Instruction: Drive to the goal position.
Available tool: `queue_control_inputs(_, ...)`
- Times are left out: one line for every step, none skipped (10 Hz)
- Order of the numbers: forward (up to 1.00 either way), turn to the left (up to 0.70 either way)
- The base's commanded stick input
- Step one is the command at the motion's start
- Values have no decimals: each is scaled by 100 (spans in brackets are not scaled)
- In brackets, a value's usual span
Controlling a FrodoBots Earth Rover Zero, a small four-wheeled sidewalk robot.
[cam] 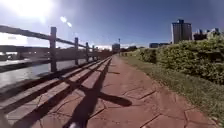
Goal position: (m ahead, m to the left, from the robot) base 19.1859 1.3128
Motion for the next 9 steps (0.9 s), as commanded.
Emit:
queue_control_inputs(85, 0)
queue_control_inputs(85, 0)
queue_control_inputs(85, 0)
queue_control_inputs(85, 0)
queue_control_inputs(85, 0)
queue_control_inputs(85, 0)
queue_control_inputs(85, 0)
queue_control_inputs(85, 0)
queue_control_inputs(85, 0)
